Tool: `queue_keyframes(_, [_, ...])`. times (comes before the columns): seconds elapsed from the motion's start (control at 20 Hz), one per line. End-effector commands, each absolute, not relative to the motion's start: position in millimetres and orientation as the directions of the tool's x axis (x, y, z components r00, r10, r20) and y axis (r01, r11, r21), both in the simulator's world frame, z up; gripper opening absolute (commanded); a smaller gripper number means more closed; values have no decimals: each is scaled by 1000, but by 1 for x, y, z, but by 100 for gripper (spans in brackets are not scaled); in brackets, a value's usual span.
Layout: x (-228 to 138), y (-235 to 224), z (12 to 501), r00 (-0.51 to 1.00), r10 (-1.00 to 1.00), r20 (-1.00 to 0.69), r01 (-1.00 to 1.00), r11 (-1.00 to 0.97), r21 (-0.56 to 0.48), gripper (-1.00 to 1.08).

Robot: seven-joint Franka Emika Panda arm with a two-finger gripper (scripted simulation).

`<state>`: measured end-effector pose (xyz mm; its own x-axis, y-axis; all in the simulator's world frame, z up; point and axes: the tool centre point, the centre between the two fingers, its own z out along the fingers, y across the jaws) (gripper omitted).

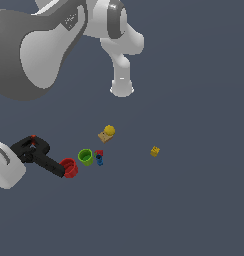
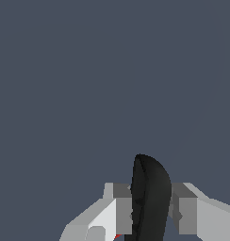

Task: Pick up a designated object from a clutter of objects.

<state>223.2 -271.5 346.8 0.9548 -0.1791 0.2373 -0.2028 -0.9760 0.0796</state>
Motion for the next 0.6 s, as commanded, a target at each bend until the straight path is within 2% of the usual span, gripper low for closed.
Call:
queue_keyframes(0.0, [225, -274, 352, 954, -179, 241, -203, -976, 80, -100])
queue_keyframes(0.55, [226, -277, 352, 955, -179, 237, -203, -976, 80, -100])
